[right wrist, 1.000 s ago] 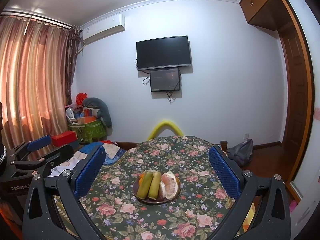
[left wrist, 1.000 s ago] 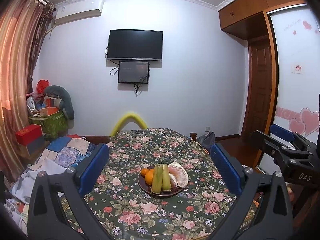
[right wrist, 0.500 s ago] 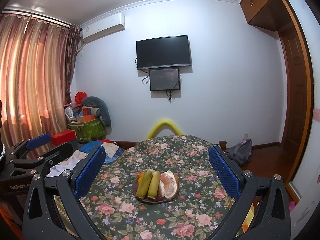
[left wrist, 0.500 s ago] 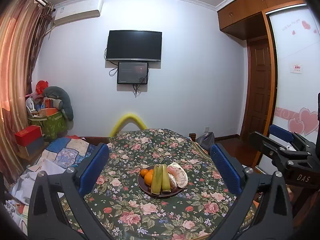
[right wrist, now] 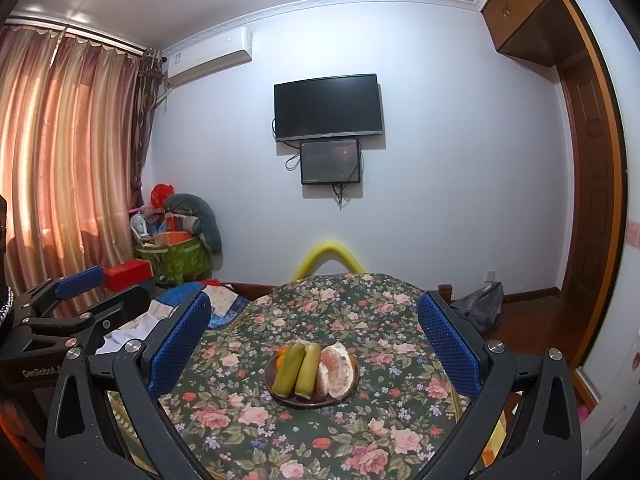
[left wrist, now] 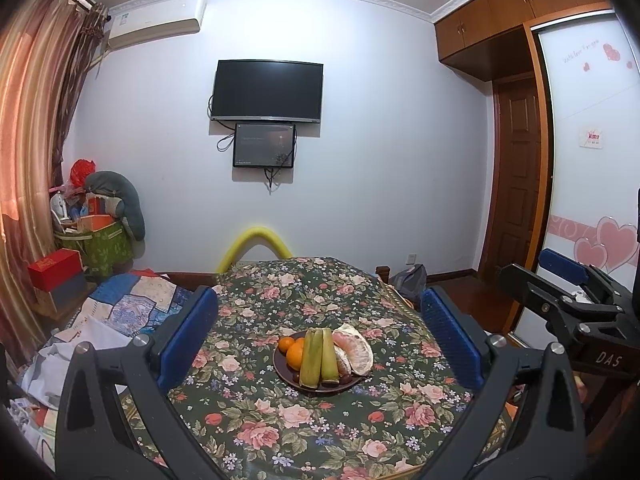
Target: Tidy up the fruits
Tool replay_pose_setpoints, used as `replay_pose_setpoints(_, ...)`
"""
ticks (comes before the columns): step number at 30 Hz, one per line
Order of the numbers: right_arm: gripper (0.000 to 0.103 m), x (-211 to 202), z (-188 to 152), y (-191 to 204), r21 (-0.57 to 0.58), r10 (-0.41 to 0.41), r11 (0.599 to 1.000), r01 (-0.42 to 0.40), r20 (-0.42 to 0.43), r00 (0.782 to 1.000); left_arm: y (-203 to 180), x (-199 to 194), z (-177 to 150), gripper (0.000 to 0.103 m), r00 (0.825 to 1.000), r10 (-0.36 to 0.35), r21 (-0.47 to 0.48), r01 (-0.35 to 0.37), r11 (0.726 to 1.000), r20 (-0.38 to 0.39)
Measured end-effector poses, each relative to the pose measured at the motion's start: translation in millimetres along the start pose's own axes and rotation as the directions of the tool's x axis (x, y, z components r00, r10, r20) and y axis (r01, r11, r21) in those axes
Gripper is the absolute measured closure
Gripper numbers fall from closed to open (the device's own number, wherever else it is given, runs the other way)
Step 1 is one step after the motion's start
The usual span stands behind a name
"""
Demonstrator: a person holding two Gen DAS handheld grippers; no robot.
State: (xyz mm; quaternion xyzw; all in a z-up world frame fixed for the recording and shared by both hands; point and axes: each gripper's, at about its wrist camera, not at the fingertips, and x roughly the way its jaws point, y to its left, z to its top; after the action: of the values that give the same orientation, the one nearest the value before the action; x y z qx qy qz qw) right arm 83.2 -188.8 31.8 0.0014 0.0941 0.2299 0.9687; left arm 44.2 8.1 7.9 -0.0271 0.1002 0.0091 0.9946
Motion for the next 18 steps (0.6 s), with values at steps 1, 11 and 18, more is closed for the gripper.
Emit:
replay_pose_setpoints(1, 0.0, -0.2, 0.1, -0.2, 0.0, 0.0, 1.0, 0.0, 0.0, 1.0, -0.1, -0.1, 0.1, 0.0, 1.0, -0.001, -0.001, 0.001, 1.0, 0.0)
replay_pose_setpoints(11, 0.0, -1.2, -0.6, -1.6, 0.001, -0.006, 1.0, 0.006, 0.004, 1.0, -1.3, -1.1, -0.2, 0.0, 1.0, -0.012, -0.004, 0.012, 1.0, -0.002)
replay_pose_setpoints(18, 0.0, -1.5, -0.7, -2.9, 0.004, -0.007, 1.0, 0.007, 0.005, 1.0, -2.9, -1.7, -0.1, 0.0, 1.0, -0.02, 0.006, 0.02, 1.0, -0.003)
